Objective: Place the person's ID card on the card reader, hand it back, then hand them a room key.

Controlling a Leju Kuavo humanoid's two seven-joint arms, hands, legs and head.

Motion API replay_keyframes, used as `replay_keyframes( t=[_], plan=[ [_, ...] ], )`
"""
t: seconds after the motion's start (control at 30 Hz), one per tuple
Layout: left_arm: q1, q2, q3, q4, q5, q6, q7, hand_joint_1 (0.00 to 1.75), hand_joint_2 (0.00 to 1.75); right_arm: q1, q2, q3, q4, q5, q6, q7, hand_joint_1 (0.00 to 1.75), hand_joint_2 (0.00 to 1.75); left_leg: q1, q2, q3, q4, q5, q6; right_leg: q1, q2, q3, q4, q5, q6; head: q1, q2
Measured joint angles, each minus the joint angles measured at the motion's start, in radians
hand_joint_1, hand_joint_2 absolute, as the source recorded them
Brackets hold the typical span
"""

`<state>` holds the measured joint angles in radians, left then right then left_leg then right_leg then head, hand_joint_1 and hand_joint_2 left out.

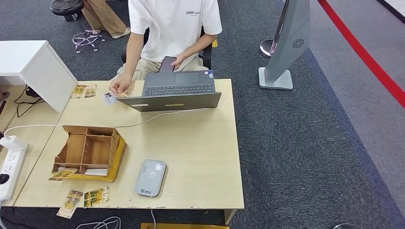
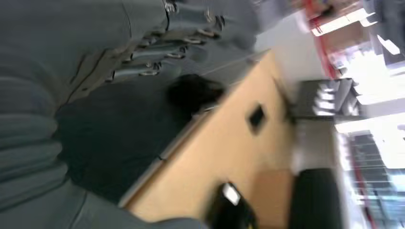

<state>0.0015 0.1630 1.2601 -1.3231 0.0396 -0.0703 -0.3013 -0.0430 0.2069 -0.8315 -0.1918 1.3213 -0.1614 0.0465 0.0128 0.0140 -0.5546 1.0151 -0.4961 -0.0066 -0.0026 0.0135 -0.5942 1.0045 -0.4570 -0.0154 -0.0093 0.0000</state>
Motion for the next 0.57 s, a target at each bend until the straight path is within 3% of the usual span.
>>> replay_keyframes(
  t=[0.2,0.3,0.37,0.47,0.57],
  plan=[
    [-0.024,0.023,0.117,0.228,0.041,-0.007,0.039,0.0,1.75,-0.002,0.002,-0.003,0.0,0.001,-0.006,-0.004,0.0,1.75,0.0,-0.008,-0.001,0.0,0.0,0.0,0.0,-0.007,0.003,0.0,-0.001,0.0,0.002,0.0],
    [-0.038,0.019,0.168,0.373,0.091,0.062,0.106,0.0,1.75,-0.003,0.004,-0.003,0.0,0.014,-0.006,0.01,0.0,1.75,-0.002,-0.008,0.0,0.0,0.0,0.001,-0.003,-0.009,0.004,-0.001,-0.001,0.0,0.001,0.0],
    [-0.042,-0.013,0.197,0.504,0.077,0.145,0.12,0.0,1.75,-0.004,0.005,-0.003,0.001,0.027,-0.003,0.03,0.0,1.75,-0.004,-0.008,0.001,0.0,0.0,0.001,-0.004,-0.009,0.004,-0.001,-0.001,0.001,0.0,0.0],
    [-0.045,-0.1,0.203,0.701,-0.004,0.254,0.176,0.0,1.75,-0.006,0.006,0.0,0.001,0.045,0.007,0.054,0.0,1.75,-0.007,-0.01,0.001,0.001,0.0,0.004,-0.006,-0.011,0.004,-0.001,-0.002,0.004,0.001,0.0],
    [-0.049,-0.183,0.187,0.834,-0.096,0.264,0.257,0.0,1.75,-0.009,0.006,0.004,0.001,0.055,0.019,0.048,0.0,1.75,-0.008,-0.011,0.001,0.003,-0.001,0.006,-0.007,-0.011,0.005,-0.001,-0.002,0.006,0.002,0.0]
  ],
)
